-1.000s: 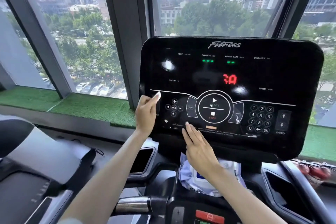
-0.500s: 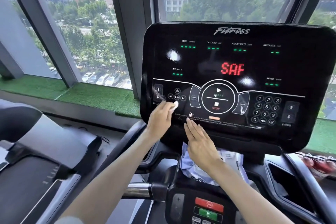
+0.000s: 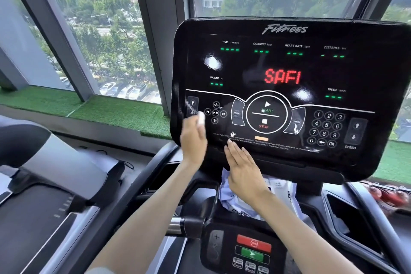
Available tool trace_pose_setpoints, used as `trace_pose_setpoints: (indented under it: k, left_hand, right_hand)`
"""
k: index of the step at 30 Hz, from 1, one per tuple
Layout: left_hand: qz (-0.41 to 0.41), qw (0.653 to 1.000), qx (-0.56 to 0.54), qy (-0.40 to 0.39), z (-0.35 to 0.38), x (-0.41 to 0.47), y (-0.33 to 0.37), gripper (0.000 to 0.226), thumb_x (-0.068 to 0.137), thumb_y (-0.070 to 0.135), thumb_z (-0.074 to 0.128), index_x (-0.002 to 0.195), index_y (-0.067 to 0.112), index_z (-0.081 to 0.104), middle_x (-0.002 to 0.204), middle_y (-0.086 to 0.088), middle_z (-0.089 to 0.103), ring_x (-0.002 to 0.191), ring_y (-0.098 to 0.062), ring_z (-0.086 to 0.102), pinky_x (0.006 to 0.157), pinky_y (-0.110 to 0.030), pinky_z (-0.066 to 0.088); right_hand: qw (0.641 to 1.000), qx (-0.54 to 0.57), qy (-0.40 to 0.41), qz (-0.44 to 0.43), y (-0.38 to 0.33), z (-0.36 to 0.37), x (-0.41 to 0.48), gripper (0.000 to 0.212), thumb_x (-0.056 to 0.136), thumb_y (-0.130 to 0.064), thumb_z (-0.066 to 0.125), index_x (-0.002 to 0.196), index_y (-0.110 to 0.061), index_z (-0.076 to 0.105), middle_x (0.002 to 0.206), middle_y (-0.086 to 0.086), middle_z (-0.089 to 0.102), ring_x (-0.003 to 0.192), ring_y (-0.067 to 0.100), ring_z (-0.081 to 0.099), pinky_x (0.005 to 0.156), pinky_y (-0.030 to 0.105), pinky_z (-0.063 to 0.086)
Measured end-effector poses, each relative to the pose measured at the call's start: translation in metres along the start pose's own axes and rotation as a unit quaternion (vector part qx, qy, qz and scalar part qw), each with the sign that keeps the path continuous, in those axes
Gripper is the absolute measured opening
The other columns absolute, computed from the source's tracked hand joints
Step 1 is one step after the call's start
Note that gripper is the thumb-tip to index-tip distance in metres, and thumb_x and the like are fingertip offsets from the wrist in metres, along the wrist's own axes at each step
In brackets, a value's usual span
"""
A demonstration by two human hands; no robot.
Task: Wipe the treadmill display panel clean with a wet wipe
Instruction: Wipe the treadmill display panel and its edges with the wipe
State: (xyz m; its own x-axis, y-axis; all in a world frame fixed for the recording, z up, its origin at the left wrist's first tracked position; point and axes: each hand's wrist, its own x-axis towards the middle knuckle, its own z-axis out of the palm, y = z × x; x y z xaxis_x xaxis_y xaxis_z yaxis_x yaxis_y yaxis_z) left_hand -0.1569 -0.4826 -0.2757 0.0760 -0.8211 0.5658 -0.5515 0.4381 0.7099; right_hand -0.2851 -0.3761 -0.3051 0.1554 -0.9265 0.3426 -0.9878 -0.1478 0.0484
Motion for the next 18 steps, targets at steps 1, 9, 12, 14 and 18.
trace_pose_setpoints:
  k: [1,9,12,14,18]
  left_hand:
    - [0.075,0.994,-0.002,-0.073,0.004,-0.009,0.005,0.014,0.098,0.014,0.044,0.095,0.007,0.057,0.089,-0.004,0.054,0.079,-0.015,0.051,0.073,-0.026,0.041]
    - [-0.116,0.989,-0.002,0.094,0.003,0.008,0.001,0.014,0.094,0.004,0.044,0.101,0.0,0.055,0.097,-0.015,0.055,0.081,-0.024,0.051,0.072,-0.026,0.039]
    - [0.111,0.99,0.012,-0.09,0.022,-0.024,0.023,0.014,0.097,0.012,0.046,0.103,0.006,0.057,0.093,-0.007,0.056,0.084,-0.02,0.055,0.076,-0.027,0.044]
    - [0.216,0.962,0.037,-0.166,0.022,-0.026,0.021,0.016,0.096,0.011,0.047,0.106,0.007,0.059,0.094,-0.006,0.056,0.084,-0.019,0.056,0.075,-0.025,0.044]
    - [0.015,0.999,0.031,0.02,0.008,0.012,0.013,0.014,0.093,0.005,0.047,0.1,-0.001,0.058,0.094,-0.013,0.056,0.079,-0.025,0.055,0.071,-0.027,0.043]
  right_hand:
    - [1.0,0.002,-0.002,0.001,0.0,0.0,0.0,0.06,0.076,-0.018,0.041,0.131,0.005,0.048,0.141,0.019,0.044,0.131,0.026,0.043,0.111,0.041,0.03]
    - [0.999,-0.025,-0.006,-0.028,0.012,-0.006,-0.005,0.075,0.061,-0.006,0.066,0.132,0.007,0.044,0.142,0.022,0.041,0.132,0.027,0.041,0.111,0.041,0.03]
    - [0.999,-0.043,-0.003,-0.008,0.021,-0.003,-0.018,0.072,0.069,-0.004,0.062,0.135,0.01,0.037,0.146,0.024,0.033,0.137,0.03,0.032,0.11,0.043,0.017]
    - [0.998,-0.058,0.007,0.015,0.029,-0.002,-0.026,0.061,0.081,-0.008,0.049,0.137,0.011,0.033,0.147,0.025,0.03,0.138,0.032,0.03,0.11,0.045,0.015]
    - [0.998,-0.047,-0.009,0.037,0.038,-0.001,-0.034,0.06,0.083,-0.014,0.022,0.137,0.011,0.031,0.146,0.025,0.031,0.137,0.032,0.031,0.109,0.047,0.019]
